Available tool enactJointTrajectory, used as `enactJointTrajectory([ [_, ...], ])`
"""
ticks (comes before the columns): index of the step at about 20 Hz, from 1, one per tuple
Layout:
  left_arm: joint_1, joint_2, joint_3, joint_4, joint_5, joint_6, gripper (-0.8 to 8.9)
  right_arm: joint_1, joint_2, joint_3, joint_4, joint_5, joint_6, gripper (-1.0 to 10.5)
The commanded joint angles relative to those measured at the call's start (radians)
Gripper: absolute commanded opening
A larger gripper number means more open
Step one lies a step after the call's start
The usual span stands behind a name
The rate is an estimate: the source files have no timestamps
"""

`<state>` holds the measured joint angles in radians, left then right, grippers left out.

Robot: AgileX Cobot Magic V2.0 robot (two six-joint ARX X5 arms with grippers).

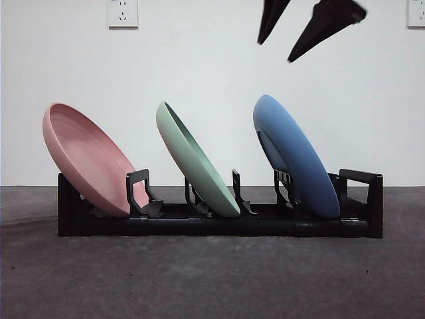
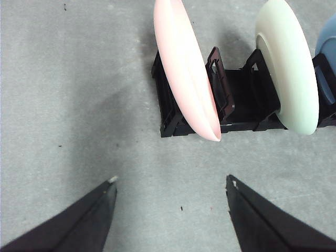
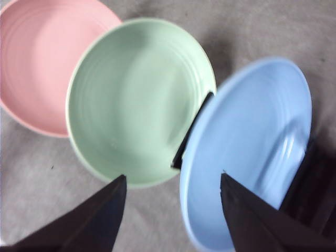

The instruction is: Place the plate

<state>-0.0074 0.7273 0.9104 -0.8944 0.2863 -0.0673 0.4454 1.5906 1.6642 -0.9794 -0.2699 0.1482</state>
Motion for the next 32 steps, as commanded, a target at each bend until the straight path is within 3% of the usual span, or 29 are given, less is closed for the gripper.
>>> enactJointTrajectory([
  [1,-0.001,0.005,0.02,0.005,0.003,-0.001,3.33,0.016,0.057,0.042,0.008,0.034,-0.007,2.7],
  [12,-0.001,0.005,0.02,0.046,0.003,-0.001,3.33,0.017,0.184,0.043,0.006,0.035,-0.029,2.7],
  [20,-0.001,0.005,0.02,0.05,0.003,-0.001,3.33,0.031,0.206,0.043,0.005,0.031,-0.028,0.1],
  [27,-0.001,0.005,0.02,0.05,0.003,-0.001,3.33,0.031,0.193,0.046,-0.015,-0.077,-0.016,0.1],
  [32,-0.001,0.005,0.02,0.051,0.003,-0.001,3.33,0.031,0.113,0.046,-0.027,-0.082,-0.019,0.1],
])
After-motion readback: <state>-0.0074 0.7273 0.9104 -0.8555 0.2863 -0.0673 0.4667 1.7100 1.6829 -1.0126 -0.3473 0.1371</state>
